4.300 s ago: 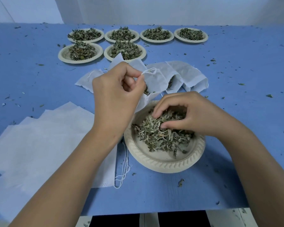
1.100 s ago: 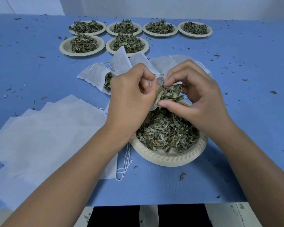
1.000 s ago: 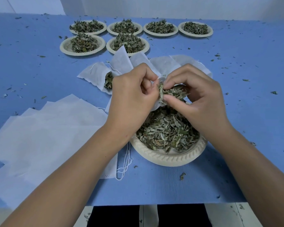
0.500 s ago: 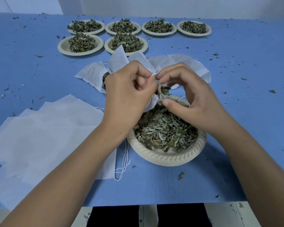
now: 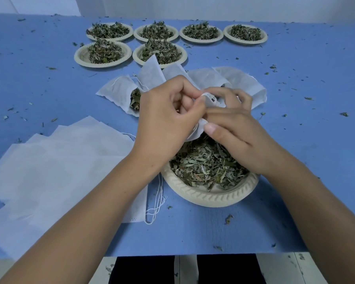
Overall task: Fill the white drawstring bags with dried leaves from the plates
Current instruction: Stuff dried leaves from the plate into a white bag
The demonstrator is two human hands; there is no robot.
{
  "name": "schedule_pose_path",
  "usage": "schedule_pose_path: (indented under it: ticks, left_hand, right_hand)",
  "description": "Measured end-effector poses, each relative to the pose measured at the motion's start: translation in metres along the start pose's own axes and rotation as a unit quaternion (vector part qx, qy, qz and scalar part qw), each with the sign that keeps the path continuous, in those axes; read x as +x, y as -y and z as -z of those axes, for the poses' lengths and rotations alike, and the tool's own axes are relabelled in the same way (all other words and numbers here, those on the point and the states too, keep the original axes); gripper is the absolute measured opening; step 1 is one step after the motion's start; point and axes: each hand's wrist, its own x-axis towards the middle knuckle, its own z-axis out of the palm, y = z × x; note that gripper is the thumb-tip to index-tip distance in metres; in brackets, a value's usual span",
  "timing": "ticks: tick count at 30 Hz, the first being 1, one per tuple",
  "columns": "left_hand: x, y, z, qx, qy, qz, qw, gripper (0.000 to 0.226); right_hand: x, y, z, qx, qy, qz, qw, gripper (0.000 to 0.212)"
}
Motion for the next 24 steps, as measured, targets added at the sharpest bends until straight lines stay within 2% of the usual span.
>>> schedule_pose_path:
  ticks: [2,4,6,8,10,12,14,16,17,18,20,22,24]
  left_hand:
    - [0.000,0.001,0.001,0.011,-0.011,0.002,1.000,0.019]
    - [0.002,0.002,0.003,0.018,-0.031,0.005,0.999,0.019]
    - [0.003,0.002,0.005,0.016,-0.043,0.010,0.999,0.020]
    - [0.004,0.000,0.005,0.000,-0.032,0.011,0.999,0.020]
    - [0.003,-0.001,0.005,-0.010,-0.016,0.010,1.000,0.021]
    - [0.005,-0.001,0.006,-0.005,-0.033,0.013,0.999,0.022]
    - [0.008,0.001,0.010,-0.010,-0.085,0.019,0.996,0.021]
    - [0.011,0.001,0.014,-0.022,-0.142,0.018,0.989,0.020]
    - [0.013,0.001,0.016,-0.028,-0.164,0.016,0.986,0.019]
    - [0.014,0.001,0.016,-0.034,-0.178,0.014,0.983,0.018]
    - [0.015,0.001,0.017,-0.041,-0.188,0.011,0.981,0.015]
    - [0.016,0.002,0.017,-0.042,-0.190,0.011,0.981,0.013]
    - [0.017,0.004,0.018,-0.042,-0.193,0.015,0.980,0.012]
  right_hand:
    - [0.000,-0.001,0.001,0.022,-0.045,0.001,0.999,0.046]
    - [0.000,-0.003,0.009,0.041,-0.164,0.012,0.986,0.042]
    - [-0.001,-0.004,0.014,0.029,-0.231,0.018,0.972,0.040]
    - [0.000,0.000,0.010,-0.003,-0.194,0.023,0.981,0.043]
    - [0.000,0.002,0.001,-0.025,-0.093,0.012,0.995,0.042]
    - [0.001,0.003,-0.002,0.022,-0.052,-0.011,0.998,0.039]
    - [0.004,0.000,0.005,0.128,-0.131,-0.048,0.982,0.032]
    - [0.009,-0.007,0.016,0.170,-0.209,-0.077,0.960,0.021]
    - [0.014,-0.011,0.020,0.148,-0.198,-0.092,0.964,0.017]
    - [0.020,-0.017,0.023,0.117,-0.148,-0.102,0.977,0.018]
    - [0.036,-0.026,0.025,0.065,0.004,-0.098,0.993,0.027]
    - [0.054,-0.033,0.023,0.018,0.115,-0.069,0.991,0.037]
    - [0.072,-0.040,0.019,-0.019,0.186,-0.039,0.982,0.044]
